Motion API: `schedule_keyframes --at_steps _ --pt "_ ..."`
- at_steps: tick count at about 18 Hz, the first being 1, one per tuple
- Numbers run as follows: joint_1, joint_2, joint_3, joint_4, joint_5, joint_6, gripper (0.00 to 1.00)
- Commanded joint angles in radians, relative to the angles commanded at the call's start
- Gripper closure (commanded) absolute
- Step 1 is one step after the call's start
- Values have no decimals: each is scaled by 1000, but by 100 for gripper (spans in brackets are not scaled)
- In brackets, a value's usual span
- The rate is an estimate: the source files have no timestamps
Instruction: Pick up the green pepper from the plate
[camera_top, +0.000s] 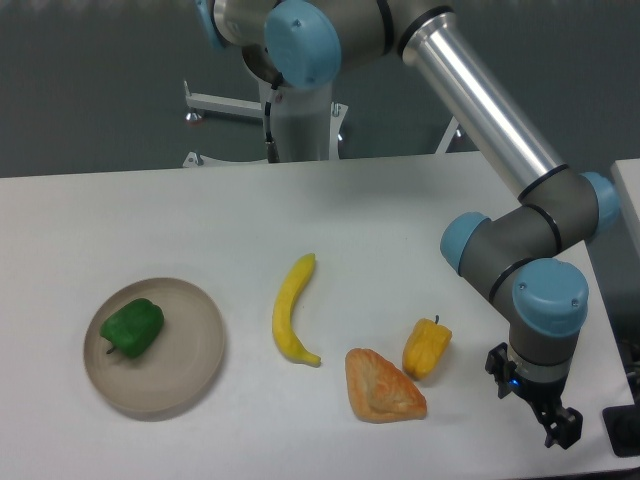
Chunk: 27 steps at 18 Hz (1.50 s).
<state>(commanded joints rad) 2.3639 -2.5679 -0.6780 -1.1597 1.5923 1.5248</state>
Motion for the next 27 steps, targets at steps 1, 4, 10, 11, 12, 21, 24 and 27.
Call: schedule_keyframes --at_steps 1,4,10,11,12,21,24,27 --pt "0 0 -2 0 0 -3 0" --pt "0 11 -12 0 -25 -11 0" --pt "-20 81 -106 -5 -34 -71 0" --pt "-21 106 -138 -5 -43 -83 0" --pt "-21 129 -162 -5 -52 -106 0" --pt "-106 399 -449 -81 -147 -458 0" --pt "-165 462 -538 -75 -149 -602 0" --pt "-230 498 -598 -69 -150 -797 0"
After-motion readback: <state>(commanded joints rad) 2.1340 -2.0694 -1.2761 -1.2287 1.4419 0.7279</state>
